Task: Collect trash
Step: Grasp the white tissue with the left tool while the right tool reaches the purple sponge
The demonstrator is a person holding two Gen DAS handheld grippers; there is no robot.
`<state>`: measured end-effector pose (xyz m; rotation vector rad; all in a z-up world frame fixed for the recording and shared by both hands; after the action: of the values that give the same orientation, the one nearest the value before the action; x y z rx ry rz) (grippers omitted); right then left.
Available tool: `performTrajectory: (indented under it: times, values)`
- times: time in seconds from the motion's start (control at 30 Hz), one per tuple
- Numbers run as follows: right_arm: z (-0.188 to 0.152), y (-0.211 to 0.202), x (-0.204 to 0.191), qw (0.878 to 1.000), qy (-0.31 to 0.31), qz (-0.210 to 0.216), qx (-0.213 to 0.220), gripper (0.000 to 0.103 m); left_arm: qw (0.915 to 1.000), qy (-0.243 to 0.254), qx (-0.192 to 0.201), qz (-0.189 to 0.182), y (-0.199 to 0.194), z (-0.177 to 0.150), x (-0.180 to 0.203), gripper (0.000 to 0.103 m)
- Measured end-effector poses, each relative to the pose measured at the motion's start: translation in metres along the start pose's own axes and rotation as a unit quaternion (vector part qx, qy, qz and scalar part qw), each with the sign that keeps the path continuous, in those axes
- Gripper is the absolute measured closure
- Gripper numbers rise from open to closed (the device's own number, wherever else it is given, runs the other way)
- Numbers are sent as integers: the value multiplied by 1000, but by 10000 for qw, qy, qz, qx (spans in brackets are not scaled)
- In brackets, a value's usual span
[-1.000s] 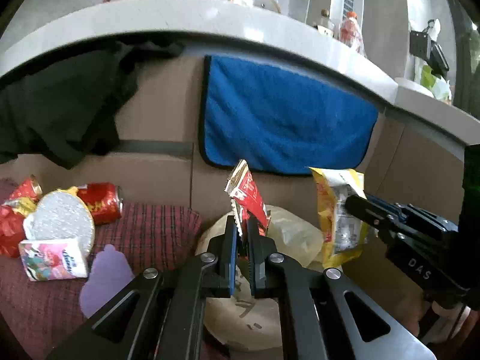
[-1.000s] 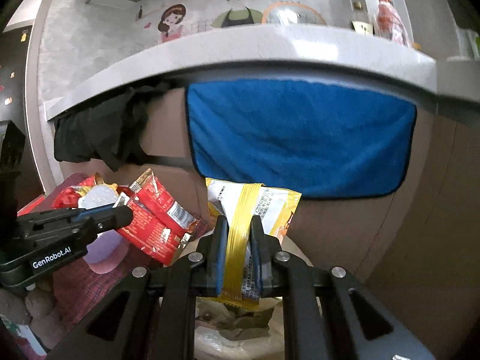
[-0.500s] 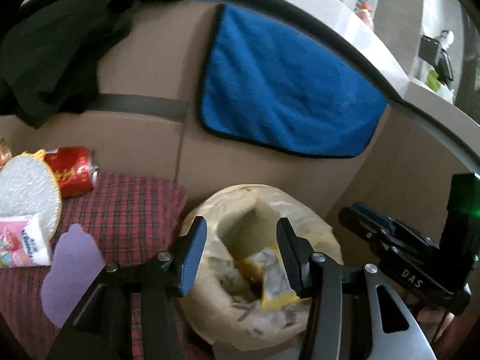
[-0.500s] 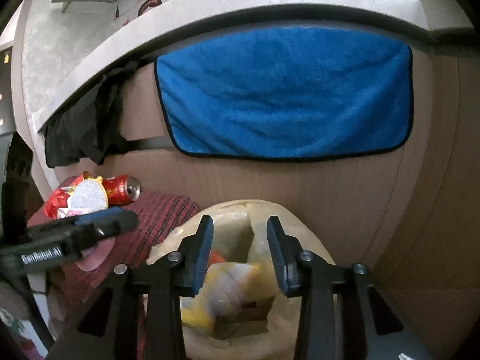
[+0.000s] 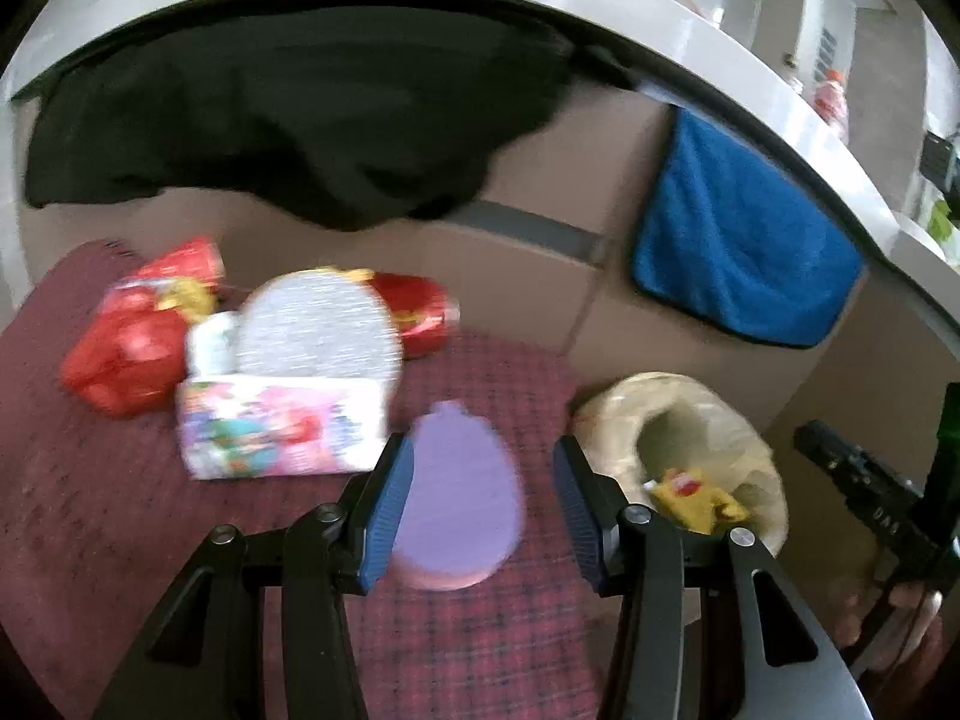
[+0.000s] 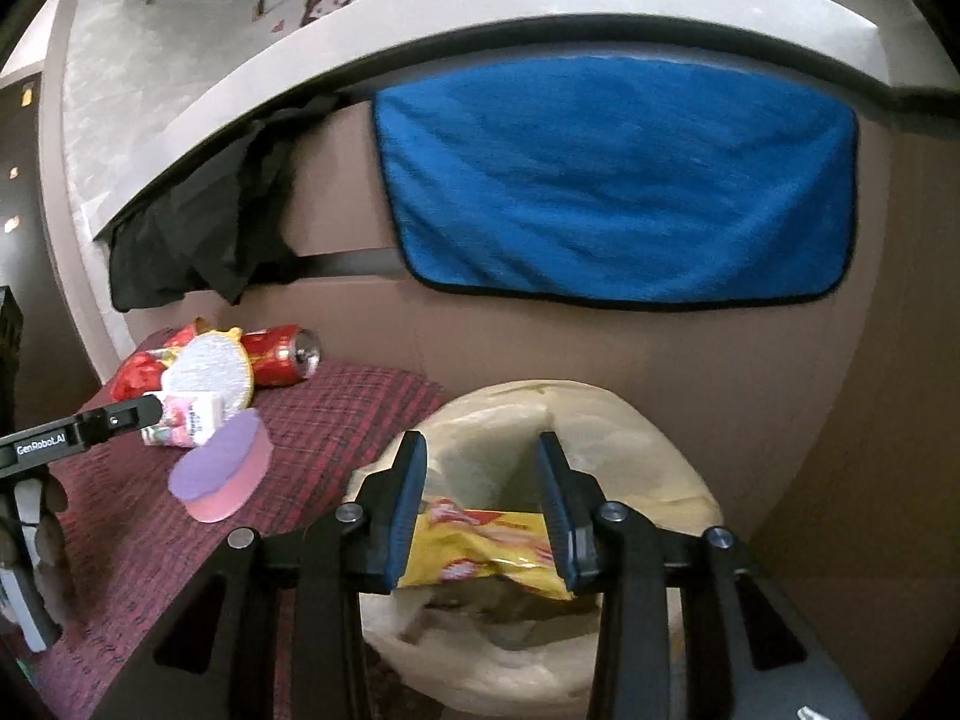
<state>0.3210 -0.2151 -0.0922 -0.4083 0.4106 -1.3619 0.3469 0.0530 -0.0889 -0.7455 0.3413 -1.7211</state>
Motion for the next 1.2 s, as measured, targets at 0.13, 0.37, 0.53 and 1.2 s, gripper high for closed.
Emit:
performTrajectory:
  times: [0.13,0.37,0.53,1.2]
  values:
    - [4,4,-21,9999,-107,132,-21,68,9999,-31,44,157,-17,-4,-28,54]
    - [6,13,-67,9979,-408,460,-179,68,9995,-187,125,237,-31,-10,-64,54]
    - [0,24,-105,9952,-498,768,-358,68,9991,-336,150,208,-33,-13,-82,54]
    - [-19,96,-173,9911,-287,1049,-767,67,9963,-753,-321,-259,49,27,-151,54]
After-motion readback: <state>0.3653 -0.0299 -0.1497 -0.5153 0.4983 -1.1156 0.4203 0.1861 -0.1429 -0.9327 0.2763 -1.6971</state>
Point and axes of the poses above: each gripper's, at about its wrist camera, not at the fingertips, and y roughly the way its jaws point, x to its right, z to its top, the point moved 7 cm from there along y, roughly the way its jaws point, and after that the axes turned 2 degrees about -y, right-handed, at the moved point
